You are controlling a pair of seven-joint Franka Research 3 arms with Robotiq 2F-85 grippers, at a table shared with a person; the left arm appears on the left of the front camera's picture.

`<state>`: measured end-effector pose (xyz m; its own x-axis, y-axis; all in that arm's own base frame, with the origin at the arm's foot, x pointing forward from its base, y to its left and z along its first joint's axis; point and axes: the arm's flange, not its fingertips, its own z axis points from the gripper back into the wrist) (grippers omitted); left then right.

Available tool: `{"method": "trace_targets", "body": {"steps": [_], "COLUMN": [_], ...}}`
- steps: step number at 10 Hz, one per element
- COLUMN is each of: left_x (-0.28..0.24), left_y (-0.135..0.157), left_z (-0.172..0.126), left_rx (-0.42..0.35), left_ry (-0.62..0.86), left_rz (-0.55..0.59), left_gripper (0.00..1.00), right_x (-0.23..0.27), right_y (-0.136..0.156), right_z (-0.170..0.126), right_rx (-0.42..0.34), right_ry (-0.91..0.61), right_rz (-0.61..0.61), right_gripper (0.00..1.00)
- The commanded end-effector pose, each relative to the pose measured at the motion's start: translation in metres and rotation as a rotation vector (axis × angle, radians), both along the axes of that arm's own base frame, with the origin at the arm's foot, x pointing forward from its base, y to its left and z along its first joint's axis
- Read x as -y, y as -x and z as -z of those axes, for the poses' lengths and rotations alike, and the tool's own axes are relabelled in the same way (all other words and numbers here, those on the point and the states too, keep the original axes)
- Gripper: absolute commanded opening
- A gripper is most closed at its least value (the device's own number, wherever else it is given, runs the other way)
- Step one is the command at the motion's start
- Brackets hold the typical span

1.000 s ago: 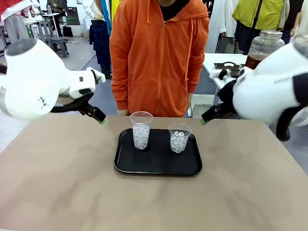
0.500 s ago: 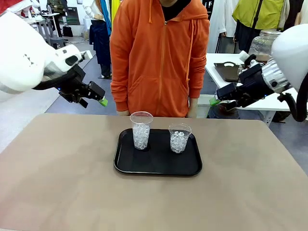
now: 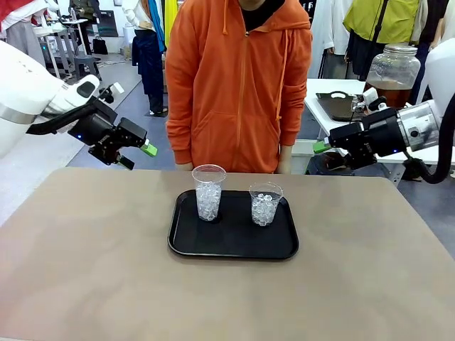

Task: Pour the drink into the iced cup.
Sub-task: Pick up the iced cup indicated by the human and present it to them.

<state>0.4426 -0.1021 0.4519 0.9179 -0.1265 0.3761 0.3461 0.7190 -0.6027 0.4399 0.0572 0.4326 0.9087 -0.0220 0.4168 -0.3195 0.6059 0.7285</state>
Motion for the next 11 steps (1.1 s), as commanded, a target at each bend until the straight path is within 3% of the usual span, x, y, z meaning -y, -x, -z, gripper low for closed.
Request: {"method": "trace_targets", "body": {"steps": [1, 2, 5, 6, 8, 11], "left_x": [0.005, 0.000, 0.000, 0.000, -0.018, -0.043], "left_y": [-0.005, 0.000, 0.000, -0.003, -0.013, -0.018], "left_z": [0.001, 0.000, 0.000, 0.004, -0.011, 0.005], "left_rx": [0.072, 0.000, 0.000, 0.006, -0.044, -0.095], "left_ry": [-0.112, 0.000, 0.000, -0.032, 0.134, 0.275], "left_rz": [0.050, 0.000, 0.000, 0.006, -0.034, -0.054], "left_gripper": [1.00, 1.00, 1.00, 1.00, 1.00, 1.00], "right_x": [-0.010, 0.000, -0.001, -0.014, -0.008, 0.021], "right_y": [-0.005, 0.000, -0.002, -0.005, -0.025, -0.036], "right_z": [-0.002, 0.000, 0.003, -0.003, -0.018, -0.011], "right_rx": [0.112, 0.000, 0.014, -0.056, -0.185, -0.282], "right_ry": [0.101, 0.000, 0.043, 0.002, -0.128, -0.281], "right_rz": [-0.034, 0.000, -0.019, -0.054, -0.003, 0.021], "right_gripper": [1.00, 1.00, 1.00, 1.00, 1.00, 1.00]}}
